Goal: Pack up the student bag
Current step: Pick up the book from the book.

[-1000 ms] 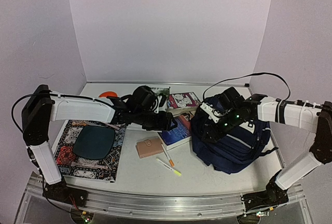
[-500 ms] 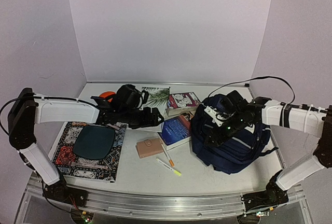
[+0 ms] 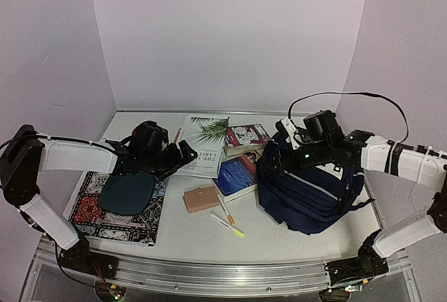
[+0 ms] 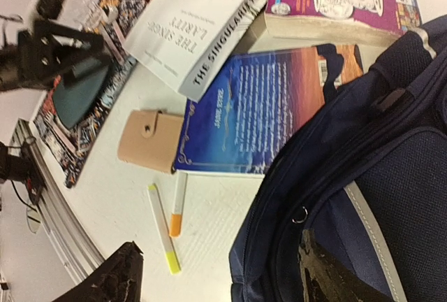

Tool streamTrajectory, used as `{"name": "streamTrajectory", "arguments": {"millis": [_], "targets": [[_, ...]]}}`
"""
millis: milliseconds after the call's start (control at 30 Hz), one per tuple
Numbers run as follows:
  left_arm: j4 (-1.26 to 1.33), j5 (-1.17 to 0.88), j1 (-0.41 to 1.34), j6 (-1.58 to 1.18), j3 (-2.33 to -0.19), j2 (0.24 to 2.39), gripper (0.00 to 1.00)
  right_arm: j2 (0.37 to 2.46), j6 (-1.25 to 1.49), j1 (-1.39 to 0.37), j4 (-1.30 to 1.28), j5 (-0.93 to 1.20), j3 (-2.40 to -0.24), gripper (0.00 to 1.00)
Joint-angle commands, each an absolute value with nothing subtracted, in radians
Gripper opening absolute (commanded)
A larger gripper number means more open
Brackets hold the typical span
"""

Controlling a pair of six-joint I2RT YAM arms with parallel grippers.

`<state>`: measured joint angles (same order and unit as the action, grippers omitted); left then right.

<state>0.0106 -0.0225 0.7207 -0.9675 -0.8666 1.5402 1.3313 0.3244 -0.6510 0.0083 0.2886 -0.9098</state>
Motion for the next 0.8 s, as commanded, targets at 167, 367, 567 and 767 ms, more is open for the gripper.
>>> {"name": "streamTrajectory", "arguments": {"millis": [167, 367, 567, 767], "targets": [[0.275, 0.052, 0.723, -1.253, -0.767, 1.56, 1.0, 1.233, 0.477, -0.655, 0.193, 0.252, -0.809, 0.95], [0.497, 0.066, 0.723, -1.39, -0.655, 1.621, 1.0, 1.204, 0.48, -0.654, 0.218, 0.247, -0.773, 0.98], [0.634, 0.071, 0.724, -1.468, -0.624, 1.701, 1.0, 1.197, 0.457, -0.654, 0.216, 0.254, -0.767, 0.98], [0.753, 0.085, 0.725, -1.538, -0.63, 1.807, 0.99, 1.194, 0.439, -0.649, 0.211, 0.253, -0.776, 0.98]]}}
